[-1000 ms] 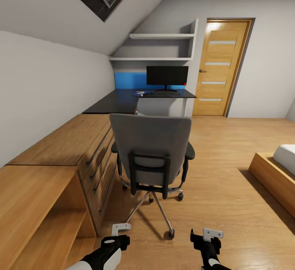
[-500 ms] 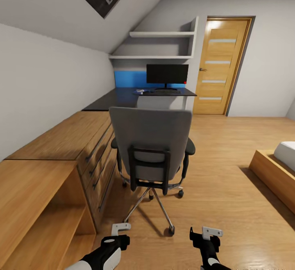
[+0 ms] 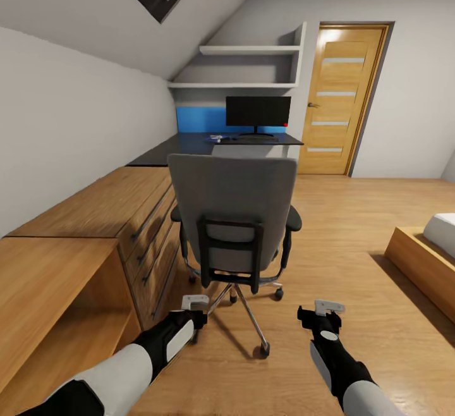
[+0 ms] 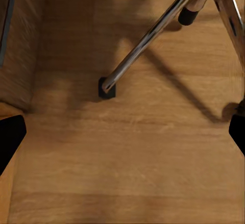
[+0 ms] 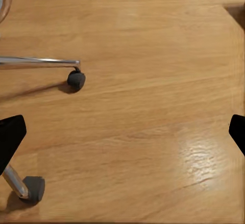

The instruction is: In the bedroom, organize the workspace by keeping the computer under the desk, ensuring the monitor is on the desk, placing the keyboard on the desk next to the monitor, placing the mouse on the desk next to the keyboard, moving the folder from the swivel chair onto the desk next to the mouse, stacking the notebook on top of the folder with the pen on top of the notebook, and positioning the swivel chair next to the desk.

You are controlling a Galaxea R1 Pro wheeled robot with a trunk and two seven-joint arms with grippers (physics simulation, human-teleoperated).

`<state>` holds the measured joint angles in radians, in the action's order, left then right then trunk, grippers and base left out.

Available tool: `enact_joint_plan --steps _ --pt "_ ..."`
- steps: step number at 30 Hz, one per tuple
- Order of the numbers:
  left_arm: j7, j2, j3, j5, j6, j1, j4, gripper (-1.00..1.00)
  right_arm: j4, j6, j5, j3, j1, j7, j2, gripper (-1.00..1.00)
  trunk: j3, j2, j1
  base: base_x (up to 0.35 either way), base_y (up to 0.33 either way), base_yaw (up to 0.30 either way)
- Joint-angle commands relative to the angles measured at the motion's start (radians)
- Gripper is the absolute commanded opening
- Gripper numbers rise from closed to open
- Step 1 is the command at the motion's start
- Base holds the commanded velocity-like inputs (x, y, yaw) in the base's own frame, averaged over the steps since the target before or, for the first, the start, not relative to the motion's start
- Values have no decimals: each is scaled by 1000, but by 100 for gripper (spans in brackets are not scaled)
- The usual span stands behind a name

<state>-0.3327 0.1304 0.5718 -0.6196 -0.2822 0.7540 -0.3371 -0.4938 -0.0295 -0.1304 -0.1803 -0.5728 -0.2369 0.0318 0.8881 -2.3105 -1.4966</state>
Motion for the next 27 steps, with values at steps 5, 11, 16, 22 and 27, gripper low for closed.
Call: enact_joint_plan --steps 5,11,16,22,27 --pt "-4 1 7 -14 -38 55 -7 100 -133 193 2 -8 -4 43 1 100 17 -36 -19 0 0 0" --pt "1 5 4 -39 -47 75 -7 100 -223 297 32 -8 -9 66 6 100 36 -78 -42 0 0 0" --pt "2 5 3 -41 -31 77 -5 100 -229 287 36 -8 -8 71 11 100 51 -113 -61 0 0 0" --pt "2 5 4 -41 62 77 36 100 -226 239 37 -5 -4 74 14 100 70 -155 -84 0 0 0" --pt "4 6 6 -39 85 77 57 100 -224 170 32 -2 3 75 41 100 76 -169 -92 0 0 0"
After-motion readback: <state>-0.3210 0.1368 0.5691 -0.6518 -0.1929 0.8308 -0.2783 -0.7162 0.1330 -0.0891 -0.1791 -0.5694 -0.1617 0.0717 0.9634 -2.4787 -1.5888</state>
